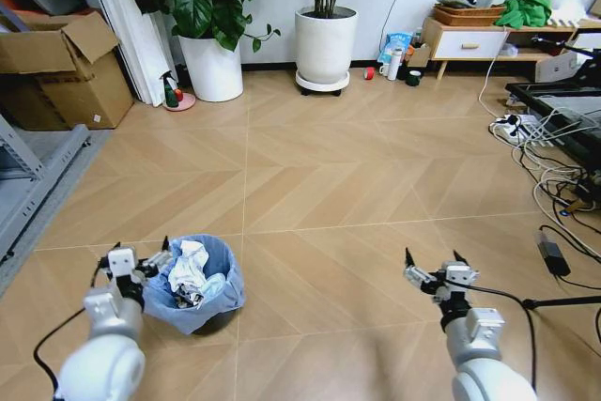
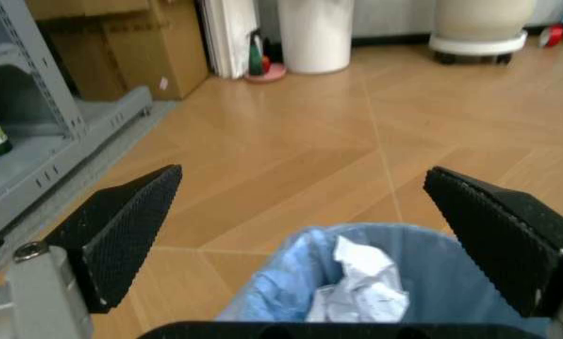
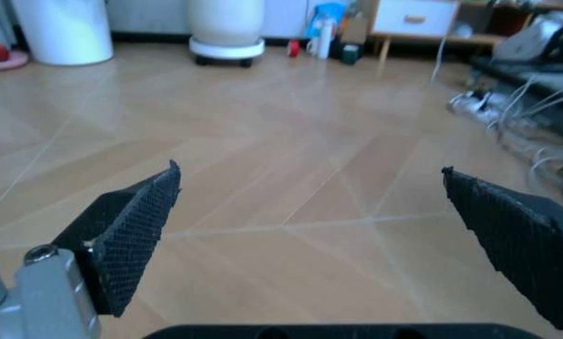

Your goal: Pick up the trash bin and place the garbage on the floor into it.

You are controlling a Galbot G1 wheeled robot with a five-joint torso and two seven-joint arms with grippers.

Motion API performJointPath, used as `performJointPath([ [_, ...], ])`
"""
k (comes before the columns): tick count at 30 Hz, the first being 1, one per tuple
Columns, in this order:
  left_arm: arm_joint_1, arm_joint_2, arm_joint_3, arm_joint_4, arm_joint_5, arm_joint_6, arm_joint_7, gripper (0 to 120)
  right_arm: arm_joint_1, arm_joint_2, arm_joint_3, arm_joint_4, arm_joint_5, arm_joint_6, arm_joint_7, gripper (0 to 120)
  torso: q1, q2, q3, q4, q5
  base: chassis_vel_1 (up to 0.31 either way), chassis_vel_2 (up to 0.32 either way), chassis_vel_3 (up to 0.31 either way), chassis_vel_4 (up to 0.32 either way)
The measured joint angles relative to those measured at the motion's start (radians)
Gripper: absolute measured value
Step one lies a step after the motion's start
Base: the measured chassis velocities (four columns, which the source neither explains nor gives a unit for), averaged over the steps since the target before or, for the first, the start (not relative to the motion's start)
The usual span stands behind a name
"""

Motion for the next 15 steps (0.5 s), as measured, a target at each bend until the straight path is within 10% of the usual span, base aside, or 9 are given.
performJointPath([
  [15,0.116,-0.025,-0.03,-0.108,0.021,-0.051,0.208,100,-0.102,0.077,-0.002,0.164,-0.032,-0.025,-0.058,100,0.0,0.0,0.0,-0.0001,0.0,0.0,0.0,0.0,0.0],
])
